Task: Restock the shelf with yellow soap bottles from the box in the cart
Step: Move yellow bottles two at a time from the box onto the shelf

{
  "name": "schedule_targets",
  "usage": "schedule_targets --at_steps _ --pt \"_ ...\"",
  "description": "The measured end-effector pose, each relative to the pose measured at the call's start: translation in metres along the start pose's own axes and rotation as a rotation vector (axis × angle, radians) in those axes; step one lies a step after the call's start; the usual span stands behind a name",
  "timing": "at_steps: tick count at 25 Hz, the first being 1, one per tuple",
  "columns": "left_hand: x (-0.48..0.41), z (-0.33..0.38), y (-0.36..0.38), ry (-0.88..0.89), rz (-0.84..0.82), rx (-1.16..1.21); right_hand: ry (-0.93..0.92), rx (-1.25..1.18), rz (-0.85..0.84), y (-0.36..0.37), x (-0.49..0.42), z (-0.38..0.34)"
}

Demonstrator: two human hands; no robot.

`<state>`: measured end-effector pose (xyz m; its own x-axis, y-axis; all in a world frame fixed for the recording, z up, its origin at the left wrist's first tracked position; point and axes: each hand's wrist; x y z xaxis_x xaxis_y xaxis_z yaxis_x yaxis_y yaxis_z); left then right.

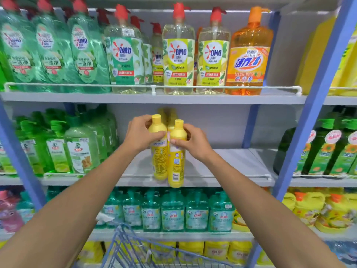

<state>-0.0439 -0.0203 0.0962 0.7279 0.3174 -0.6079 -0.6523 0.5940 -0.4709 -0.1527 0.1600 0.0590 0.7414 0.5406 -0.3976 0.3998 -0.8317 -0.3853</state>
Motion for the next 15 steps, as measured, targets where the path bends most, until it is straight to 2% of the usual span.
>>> schedule_targets --at_steps 4,8,15 --pt "-0.029 -0.014 -0.008 0.037 0.000 -0.037 -0.031 0.028 0.097 0.012 -0.036 -0.006" --pt "-0.045 -0.042 -0.004 0.000 -0.024 -0.031 -0.017 0.082 0.113 0.029 -0.058 0.000" --pt "-0.041 -0.096 0.025 -0.041 -0.090 0.123 0.058 0.110 0.130 0.051 -0.055 0.043"
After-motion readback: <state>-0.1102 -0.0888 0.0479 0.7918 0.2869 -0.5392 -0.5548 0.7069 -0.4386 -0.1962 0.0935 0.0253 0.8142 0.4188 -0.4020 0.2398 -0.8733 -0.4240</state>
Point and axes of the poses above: each hand's wrist, its own x-axis away from the middle knuckle, its own y-axis out of the palm, z = x × y, and after that the axes turned 5 degrees about y, right-handed
